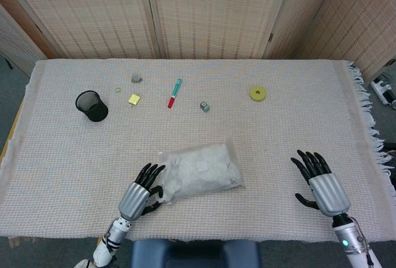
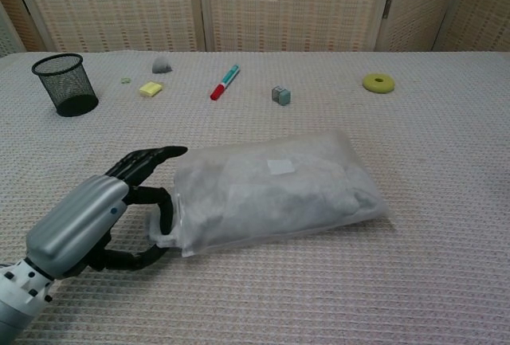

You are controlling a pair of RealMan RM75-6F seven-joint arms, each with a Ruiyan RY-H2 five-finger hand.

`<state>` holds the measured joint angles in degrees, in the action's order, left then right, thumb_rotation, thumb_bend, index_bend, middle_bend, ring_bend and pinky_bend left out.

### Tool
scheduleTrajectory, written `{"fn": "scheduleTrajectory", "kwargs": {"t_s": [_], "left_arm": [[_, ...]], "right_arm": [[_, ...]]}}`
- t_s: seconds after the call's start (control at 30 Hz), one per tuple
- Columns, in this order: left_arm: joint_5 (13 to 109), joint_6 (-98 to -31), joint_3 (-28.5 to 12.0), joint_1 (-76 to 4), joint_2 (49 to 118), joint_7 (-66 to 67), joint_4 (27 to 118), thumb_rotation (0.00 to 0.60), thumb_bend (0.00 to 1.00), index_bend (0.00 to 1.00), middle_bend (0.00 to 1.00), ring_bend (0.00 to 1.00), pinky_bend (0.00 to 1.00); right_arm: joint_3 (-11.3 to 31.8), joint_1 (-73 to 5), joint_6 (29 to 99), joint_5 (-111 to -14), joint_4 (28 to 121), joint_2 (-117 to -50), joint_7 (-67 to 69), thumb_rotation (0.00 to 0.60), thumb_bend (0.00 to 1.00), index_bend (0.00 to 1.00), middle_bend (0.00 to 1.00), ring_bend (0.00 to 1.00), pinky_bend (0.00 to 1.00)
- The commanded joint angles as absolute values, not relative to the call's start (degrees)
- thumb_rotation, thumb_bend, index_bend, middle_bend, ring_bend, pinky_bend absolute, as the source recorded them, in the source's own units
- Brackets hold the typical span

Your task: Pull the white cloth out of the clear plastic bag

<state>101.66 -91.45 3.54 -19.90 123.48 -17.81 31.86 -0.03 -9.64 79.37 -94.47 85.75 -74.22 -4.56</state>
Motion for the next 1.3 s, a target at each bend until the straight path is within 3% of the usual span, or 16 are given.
{"fn": "scheduleTrajectory", "kwargs": {"t_s": [0.03, 0.2, 0.63, 1.3], "left_arm": [[101.55, -91.42, 3.63, -20.24, 123.54, -17.62, 31.93, 0.600, 0.46, 0.69, 0.10, 0.00, 0.03], [101.25, -91.57, 3.75, -20.72, 123.46, -17.20, 32.93, 0.600, 0.45, 0.69, 0.10, 0.00, 0.03], [100.11, -91.30, 3.24, -21.71, 120.92, -14.36, 38.14, 0.600, 0.44, 0.69, 0.10, 0.00, 0.03], [99.07, -90.27, 3.00, -22.53, 120.17, -13.96, 39.46, 0.600, 0.44, 0.68, 0.10, 0.00, 0.03]], "right_arm": [[0.67, -12.46, 79.96, -98.10, 79.00, -81.75, -1.41, 0.600, 0.23, 0.34, 0.00, 0.00, 0.00], [1.29, -13.60, 81.57, -99.47, 72.92, -90.40, -4.09, 0.600, 0.23, 0.47, 0.05, 0.00, 0.00], [2.04, -14.89, 84.57, -98.32, 57.09, -103.91, 1.22, 0.600, 0.24, 0.48, 0.06, 0.00, 0.00], [0.87, -15.46, 86.40, -96.72, 43.35, -113.57, 8.56, 0.600, 0.24, 0.50, 0.07, 0.00, 0.00]]}}
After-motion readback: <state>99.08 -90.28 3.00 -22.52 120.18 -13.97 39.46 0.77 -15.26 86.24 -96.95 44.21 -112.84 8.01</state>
